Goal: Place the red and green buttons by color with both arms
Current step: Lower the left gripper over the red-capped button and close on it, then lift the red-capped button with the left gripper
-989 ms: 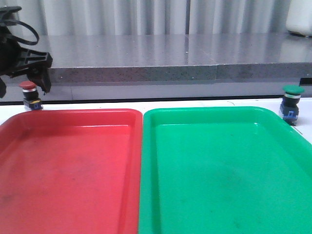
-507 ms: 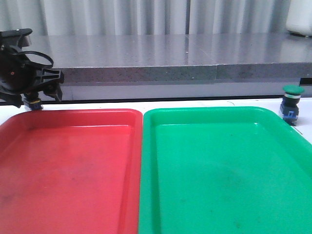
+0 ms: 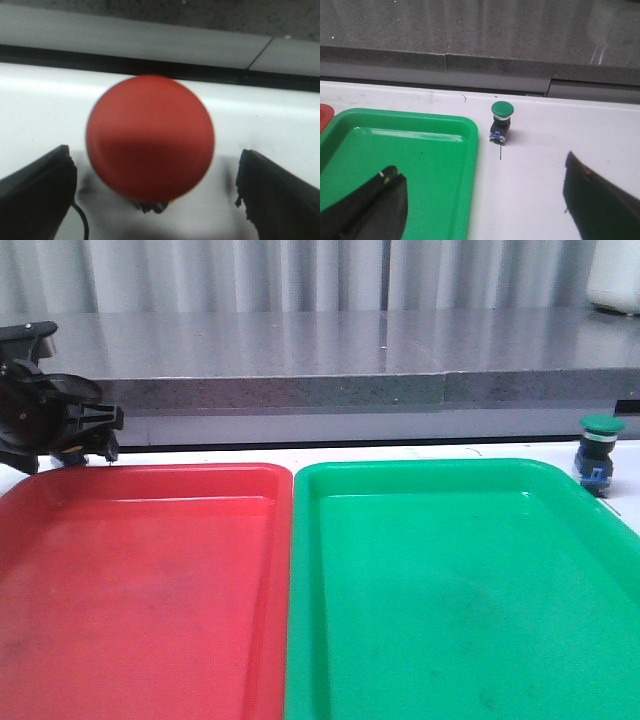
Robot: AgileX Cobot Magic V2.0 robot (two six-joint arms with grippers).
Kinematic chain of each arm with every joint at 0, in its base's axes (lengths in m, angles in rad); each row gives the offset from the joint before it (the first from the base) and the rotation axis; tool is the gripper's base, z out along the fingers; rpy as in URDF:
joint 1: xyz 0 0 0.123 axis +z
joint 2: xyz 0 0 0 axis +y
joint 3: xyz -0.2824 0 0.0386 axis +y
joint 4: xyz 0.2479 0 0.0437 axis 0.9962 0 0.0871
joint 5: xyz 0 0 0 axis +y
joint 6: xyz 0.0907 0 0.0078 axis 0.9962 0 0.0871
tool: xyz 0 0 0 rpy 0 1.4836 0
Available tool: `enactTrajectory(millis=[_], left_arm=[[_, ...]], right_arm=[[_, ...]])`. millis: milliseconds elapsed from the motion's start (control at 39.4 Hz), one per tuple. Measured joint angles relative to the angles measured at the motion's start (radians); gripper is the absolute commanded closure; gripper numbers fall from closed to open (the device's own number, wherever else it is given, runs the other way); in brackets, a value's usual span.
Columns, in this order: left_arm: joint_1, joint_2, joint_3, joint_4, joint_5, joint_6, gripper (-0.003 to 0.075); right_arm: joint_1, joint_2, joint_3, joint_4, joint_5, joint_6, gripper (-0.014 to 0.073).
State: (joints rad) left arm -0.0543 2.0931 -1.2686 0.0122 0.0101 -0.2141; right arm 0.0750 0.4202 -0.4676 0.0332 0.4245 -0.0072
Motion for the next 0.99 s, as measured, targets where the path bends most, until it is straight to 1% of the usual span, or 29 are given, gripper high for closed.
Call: enactTrajectory(millis=[51,178,279,304,406,482,533,659,786,888,989], left_arm=[[0.0,0.008,0.0,0.002,-0.01,0.0,0.0159],[0.0,0.014,-0.002,0.002,-0.043,0.0,0.0298],[0.0,0.014,-0.002,0.01,-0.059,0.0,0.04],[0.0,0.014,-0.002,0.01,-0.064,0.0,0.0416],[0.0,0.014,-0.002,0.014,-0.073,0.0,0.0547],[0.0,0.014,-0.002,0.014,-0.077,0.0,0.0627],[0.0,0.014,-0.002,0.014,-0.077,0.0,0.0657],[0.0,0.014,-0.002,0.014,-0.077,0.0,0.0659],[0.0,-0.009,-0.002,0.014,-0.039,0.0,0.0659],[0.0,-0.058,-0.002,0.018,0.001,0.0,0.0659],[-0.003,-0.125,0.021,0.049,0.01,0.0,0.0659]], right_arm=[[0.0,0.0,0.0,0.0,0.0,0.0,-0.0052],[0.0,0.0,0.0,0.0,0.0,0.0,-0.0052],[0.0,0.0,0.0,0.0,0.0,0.0,-0.0052],[0.0,0.0,0.0,0.0,0.0,0.0,-0.0052],[0.0,0.0,0.0,0.0,0.001,0.0,-0.0052],[0.0,0.0,0.0,0.0,0.004,0.0,-0.0052],[0.0,0.0,0.0,0.0,0.006,0.0,-0.0052],[0.0,0.0,0.0,0.0,0.006,0.0,-0.0052],[0.0,0.0,0.0,0.0,0.009,0.0,-0.0052],[0.0,0.0,0.0,0.0,0.012,0.0,-0.0052],[0.0,0.0,0.0,0.0,0.012,0.0,-0.0052]])
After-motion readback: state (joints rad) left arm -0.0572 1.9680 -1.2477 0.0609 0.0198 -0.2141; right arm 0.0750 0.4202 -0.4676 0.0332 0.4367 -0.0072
